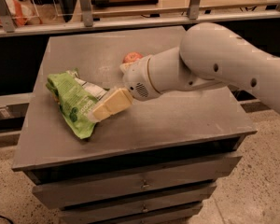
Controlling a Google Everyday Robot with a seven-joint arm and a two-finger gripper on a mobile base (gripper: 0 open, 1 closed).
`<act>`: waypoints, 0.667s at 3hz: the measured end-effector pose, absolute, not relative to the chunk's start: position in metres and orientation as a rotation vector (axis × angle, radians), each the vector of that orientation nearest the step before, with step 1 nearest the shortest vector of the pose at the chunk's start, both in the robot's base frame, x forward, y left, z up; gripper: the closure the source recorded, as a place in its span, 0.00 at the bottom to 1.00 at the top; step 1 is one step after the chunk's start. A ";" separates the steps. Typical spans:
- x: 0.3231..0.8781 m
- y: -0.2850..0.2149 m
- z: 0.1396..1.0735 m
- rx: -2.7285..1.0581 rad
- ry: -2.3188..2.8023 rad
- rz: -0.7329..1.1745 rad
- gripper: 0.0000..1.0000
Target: Pick green rice chip bag
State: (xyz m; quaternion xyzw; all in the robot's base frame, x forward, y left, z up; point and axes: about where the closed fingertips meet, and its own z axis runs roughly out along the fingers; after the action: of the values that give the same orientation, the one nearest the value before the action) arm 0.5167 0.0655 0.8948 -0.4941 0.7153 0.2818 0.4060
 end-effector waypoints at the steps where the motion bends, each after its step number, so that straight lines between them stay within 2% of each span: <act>1: 0.526 0.086 0.883 -1.289 1.790 0.710 0.00; 2: 0.535 0.102 0.872 -1.330 1.796 0.709 0.00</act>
Offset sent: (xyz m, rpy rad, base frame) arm 0.0322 0.0534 -0.0396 -0.0697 0.0158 0.0844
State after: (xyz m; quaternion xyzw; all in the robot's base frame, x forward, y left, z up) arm 0.5352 0.1020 0.8721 -0.5228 0.7060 0.2786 0.3881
